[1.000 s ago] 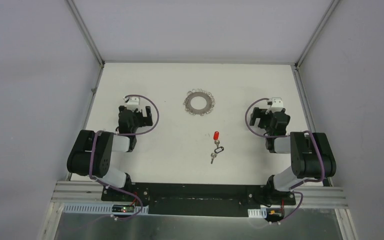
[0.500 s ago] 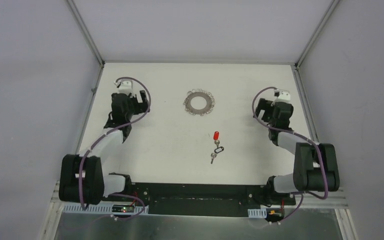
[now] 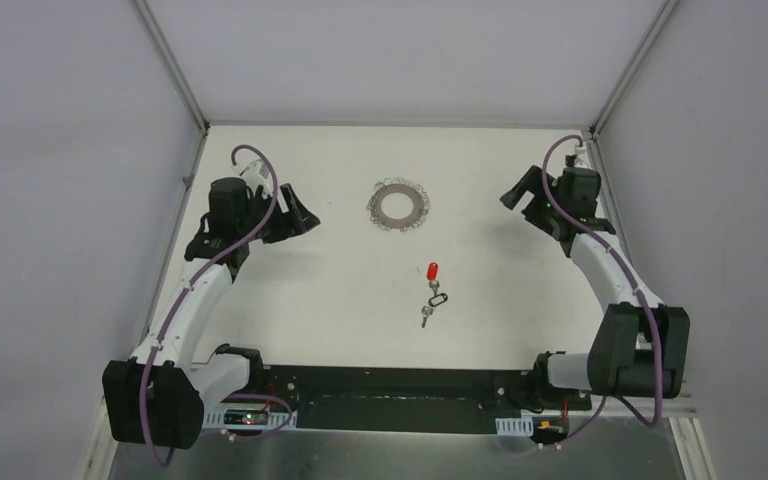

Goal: Put the keys on the keyring

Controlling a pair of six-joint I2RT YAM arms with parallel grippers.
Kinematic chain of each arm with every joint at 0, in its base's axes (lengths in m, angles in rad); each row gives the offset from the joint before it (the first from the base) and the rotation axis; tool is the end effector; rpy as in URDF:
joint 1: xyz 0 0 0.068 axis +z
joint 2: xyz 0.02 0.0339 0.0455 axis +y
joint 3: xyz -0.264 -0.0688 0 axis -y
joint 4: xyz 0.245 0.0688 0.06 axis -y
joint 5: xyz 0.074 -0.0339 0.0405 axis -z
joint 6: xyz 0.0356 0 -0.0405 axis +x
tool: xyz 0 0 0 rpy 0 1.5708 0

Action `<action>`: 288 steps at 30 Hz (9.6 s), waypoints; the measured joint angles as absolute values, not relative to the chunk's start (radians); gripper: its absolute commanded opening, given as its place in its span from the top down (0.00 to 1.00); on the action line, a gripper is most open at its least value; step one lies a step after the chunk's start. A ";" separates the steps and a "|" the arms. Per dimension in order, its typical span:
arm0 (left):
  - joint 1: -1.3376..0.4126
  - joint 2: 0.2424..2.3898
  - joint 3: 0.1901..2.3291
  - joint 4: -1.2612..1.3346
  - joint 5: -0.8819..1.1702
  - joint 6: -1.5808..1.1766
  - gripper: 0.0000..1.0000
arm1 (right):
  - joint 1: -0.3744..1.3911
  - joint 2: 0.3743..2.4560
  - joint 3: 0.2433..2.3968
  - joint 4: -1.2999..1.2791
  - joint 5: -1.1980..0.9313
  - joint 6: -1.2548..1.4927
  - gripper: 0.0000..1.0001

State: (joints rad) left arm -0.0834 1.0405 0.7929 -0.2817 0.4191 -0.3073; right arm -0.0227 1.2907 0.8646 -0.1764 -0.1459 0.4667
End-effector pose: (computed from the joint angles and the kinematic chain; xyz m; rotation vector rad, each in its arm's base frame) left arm 0.2286 -0.0337 0.2856 0.0200 2.1206 -0.6736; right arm 0.2849 -0.0013 0.2587 0.4497 2.1489 0.4104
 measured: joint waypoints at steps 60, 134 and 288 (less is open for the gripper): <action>-0.076 0.919 0.772 -0.670 0.654 -0.742 0.38 | 0.829 2.195 1.691 -0.821 -0.614 0.292 0.20; -0.345 1.464 0.754 -0.470 0.406 -0.649 0.61 | 0.722 1.904 1.297 -0.623 -0.329 0.546 0.30; -0.400 0.936 0.755 -0.794 0.188 -0.580 0.56 | 0.756 2.135 1.713 -0.789 -0.376 0.429 0.70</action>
